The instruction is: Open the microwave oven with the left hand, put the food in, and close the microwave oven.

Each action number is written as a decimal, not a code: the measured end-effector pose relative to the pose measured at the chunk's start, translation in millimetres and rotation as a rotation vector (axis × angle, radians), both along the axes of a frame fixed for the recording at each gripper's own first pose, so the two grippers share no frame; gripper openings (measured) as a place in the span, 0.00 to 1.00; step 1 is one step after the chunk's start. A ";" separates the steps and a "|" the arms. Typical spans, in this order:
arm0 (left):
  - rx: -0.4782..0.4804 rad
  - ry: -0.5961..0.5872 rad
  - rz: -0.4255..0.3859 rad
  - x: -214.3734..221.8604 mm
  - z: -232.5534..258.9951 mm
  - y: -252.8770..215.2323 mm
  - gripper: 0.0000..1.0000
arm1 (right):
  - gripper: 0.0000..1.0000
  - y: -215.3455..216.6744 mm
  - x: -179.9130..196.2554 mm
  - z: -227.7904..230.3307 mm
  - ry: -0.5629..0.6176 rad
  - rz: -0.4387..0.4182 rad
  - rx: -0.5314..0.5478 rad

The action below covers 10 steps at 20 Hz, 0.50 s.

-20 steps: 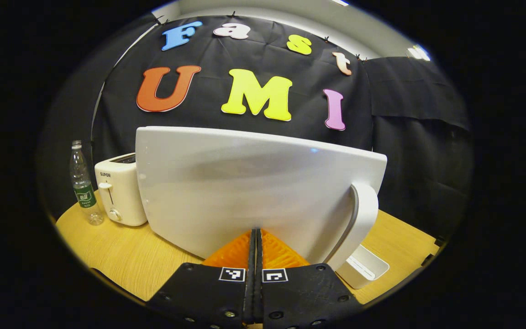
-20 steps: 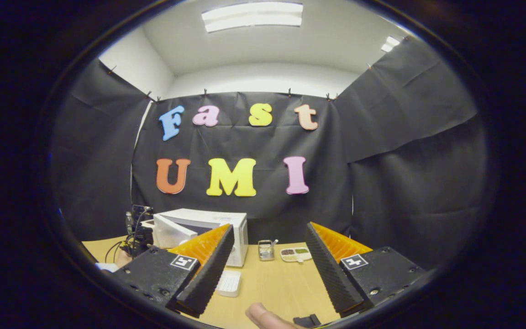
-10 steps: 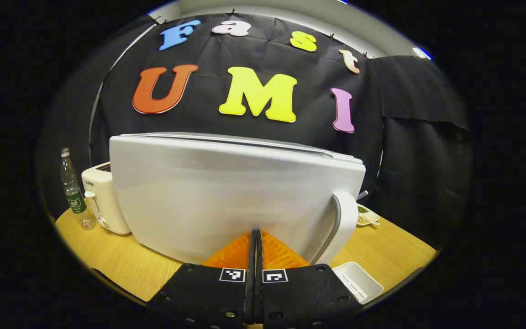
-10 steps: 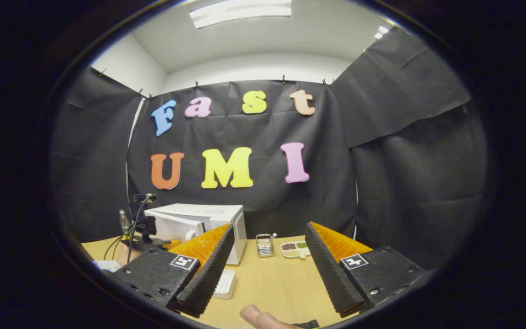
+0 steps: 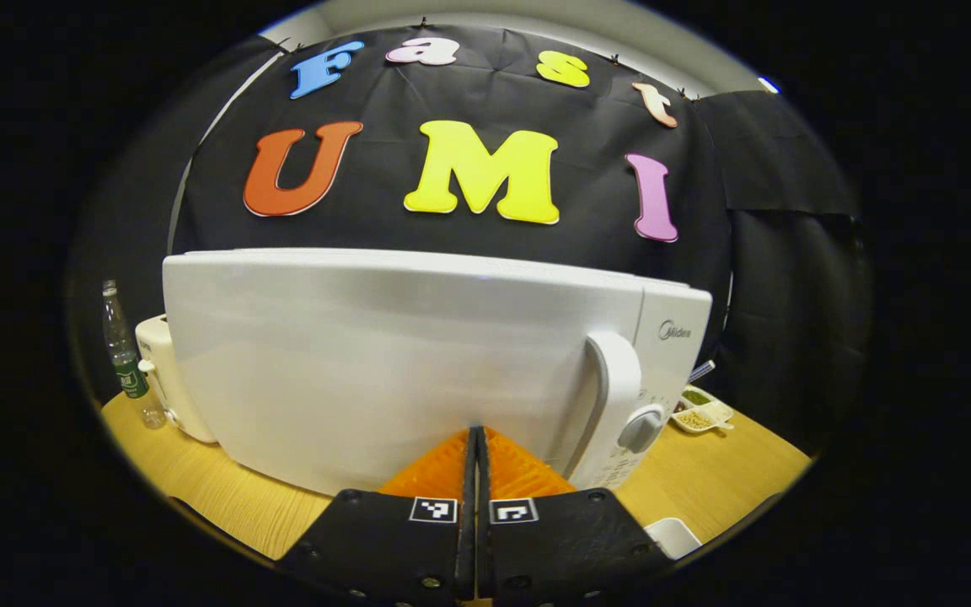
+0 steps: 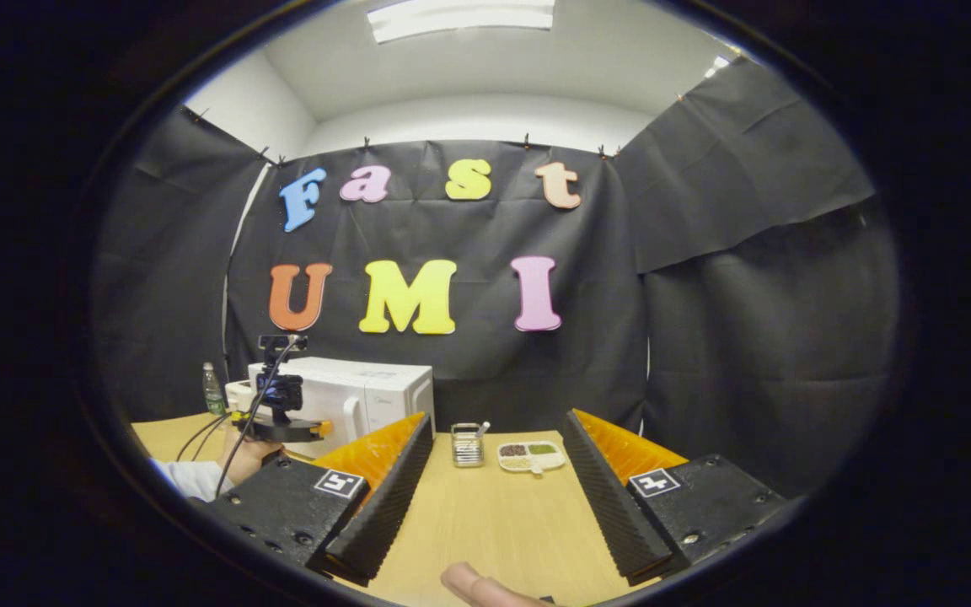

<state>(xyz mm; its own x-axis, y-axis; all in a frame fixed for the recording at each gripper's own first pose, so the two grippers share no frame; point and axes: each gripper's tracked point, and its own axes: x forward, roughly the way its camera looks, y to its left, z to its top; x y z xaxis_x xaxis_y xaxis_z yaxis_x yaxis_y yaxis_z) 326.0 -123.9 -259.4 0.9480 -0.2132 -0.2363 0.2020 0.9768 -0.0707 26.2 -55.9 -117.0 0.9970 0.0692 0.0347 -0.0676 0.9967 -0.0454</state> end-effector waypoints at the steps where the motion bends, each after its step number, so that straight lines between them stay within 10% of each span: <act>1: -0.014 -0.007 0.000 2.8 2.4 -0.7 0.03 | 0.99 -0.5 -3.5 1.1 -0.002 -0.003 -0.002; 10: 0.088 0.075 -0.031 -46.5 10.5 17.4 0.02 | 0.99 11.6 -36.0 12.1 0.014 -0.030 -0.025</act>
